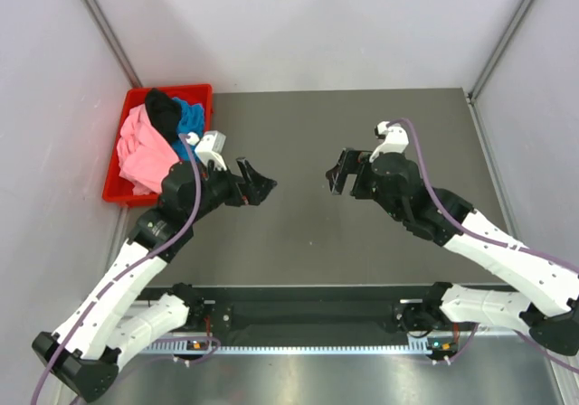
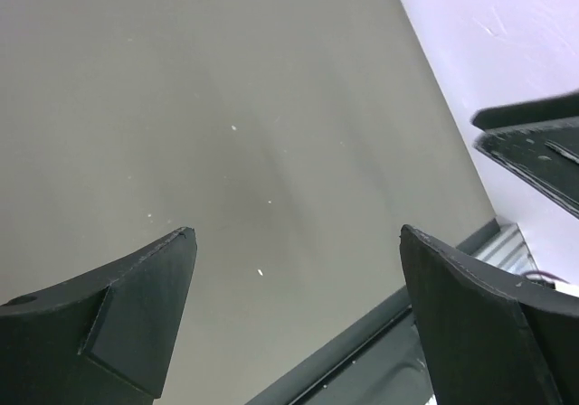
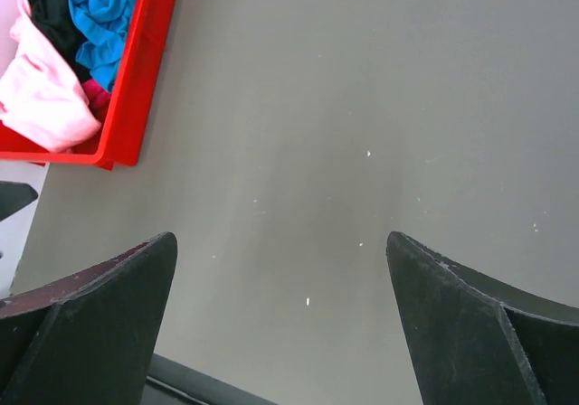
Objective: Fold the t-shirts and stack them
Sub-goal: Grab the tshirt from the pile
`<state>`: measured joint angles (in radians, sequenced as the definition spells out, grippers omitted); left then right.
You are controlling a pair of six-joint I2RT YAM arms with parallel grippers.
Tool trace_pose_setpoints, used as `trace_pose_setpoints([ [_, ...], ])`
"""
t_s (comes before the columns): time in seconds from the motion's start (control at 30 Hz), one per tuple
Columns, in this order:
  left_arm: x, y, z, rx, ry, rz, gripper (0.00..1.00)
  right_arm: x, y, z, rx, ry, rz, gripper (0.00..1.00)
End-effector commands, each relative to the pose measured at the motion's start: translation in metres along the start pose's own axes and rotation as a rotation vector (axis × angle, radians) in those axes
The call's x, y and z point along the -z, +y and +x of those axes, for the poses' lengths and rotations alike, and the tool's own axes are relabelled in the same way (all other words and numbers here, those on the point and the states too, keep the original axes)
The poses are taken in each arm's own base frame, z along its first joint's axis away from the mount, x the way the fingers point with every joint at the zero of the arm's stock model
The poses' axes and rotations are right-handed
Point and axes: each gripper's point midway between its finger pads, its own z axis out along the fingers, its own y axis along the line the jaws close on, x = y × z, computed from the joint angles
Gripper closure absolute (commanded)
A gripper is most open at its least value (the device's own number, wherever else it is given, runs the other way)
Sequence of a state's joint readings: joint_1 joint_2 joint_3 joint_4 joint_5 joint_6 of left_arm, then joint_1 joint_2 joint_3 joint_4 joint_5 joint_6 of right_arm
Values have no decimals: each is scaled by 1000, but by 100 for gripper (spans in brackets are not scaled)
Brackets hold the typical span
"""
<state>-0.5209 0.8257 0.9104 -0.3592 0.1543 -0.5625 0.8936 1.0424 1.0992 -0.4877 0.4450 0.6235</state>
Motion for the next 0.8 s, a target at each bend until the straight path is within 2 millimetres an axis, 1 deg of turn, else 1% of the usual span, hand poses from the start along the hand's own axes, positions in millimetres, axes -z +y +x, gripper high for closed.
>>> trace_pose_setpoints([
  [0.0, -2, 6, -14, 14, -62, -49, 2, 6, 0, -8, -29, -28, -10, 0],
  [0.03, -2, 20, -18, 16, -83, -130, 2, 6, 0, -7, -29, -27, -9, 0],
  [0.1, 1, 41, -29, -8, -121, -257, 2, 6, 0, -5, -21, -21, -17, 0],
  [0.13, 2, 49, -37, -23, -132, -320, 1, 6, -1, -4, -18, -19, -15, 0],
  [0.17, 5, 61, -47, -43, -163, -400, 1, 6, 0, -4, -16, -17, -18, 0],
  [0.2, 8, 62, -62, -78, -189, -433, 1, 7, -2, -2, -15, -16, -15, 0],
  [0.23, 1, 72, -61, -96, -164, -479, 1, 7, -2, -1, -12, -15, -17, 0],
  [0.27, 2, 84, -68, -106, -176, -542, 1, 8, -4, -2, -10, -18, -16, 0],
  [0.3, 2, 86, -81, -121, -192, -575, 1, 9, -5, 1, -7, -15, -16, 0],
  [0.33, -7, 101, -79, -123, -162, -637, 1, 9, -5, 2, -1, -14, -22, 0],
  [0.37, -2, 121, -85, -111, -158, -720, 2, 11, -5, 2, 20, -15, -38, 0],
  [0.4, 1, 133, -92, -96, -171, -780, 3, 11, -5, 7, 31, -4, -48, 0],
  [0.43, -3, 145, -98, -79, -164, -820, 5, 13, -8, 9, 52, 3, -46, 0],
  [0.47, 3, 163, -108, -48, -191, -861, 8, 14, -9, 10, 63, 8, -47, 0],
  [0.53, 0, 184, -106, -31, -176, -893, 8, 16, -14, 16, 79, 18, -42, 0],
  [0.57, 9, 205, -111, -3, -187, -946, 9, 19, -16, 15, 86, 11, -47, 0],
  [0.6, 14, 218, -111, 13, -183, -977, 10, 20, -18, 18, 91, 14, -47, 0],
  [0.63, 15, 235, -106, 35, -158, -1011, 10, 21, -18, 17, 89, 8, -51, 0],
  [0.67, 29, 258, -110, 73, -172, -1073, 11, 24, -18, 14, 84, -3, -58, 0],
  [0.7, 29, 270, -106, 96, -165, -1101, 12, 25, -19, 15, 83, -3, -62, 0],
  [0.77, 40, 294, -108, 131, -184, -1156, 13, 29, -17, 12, 80, -20, -85, 0],
])
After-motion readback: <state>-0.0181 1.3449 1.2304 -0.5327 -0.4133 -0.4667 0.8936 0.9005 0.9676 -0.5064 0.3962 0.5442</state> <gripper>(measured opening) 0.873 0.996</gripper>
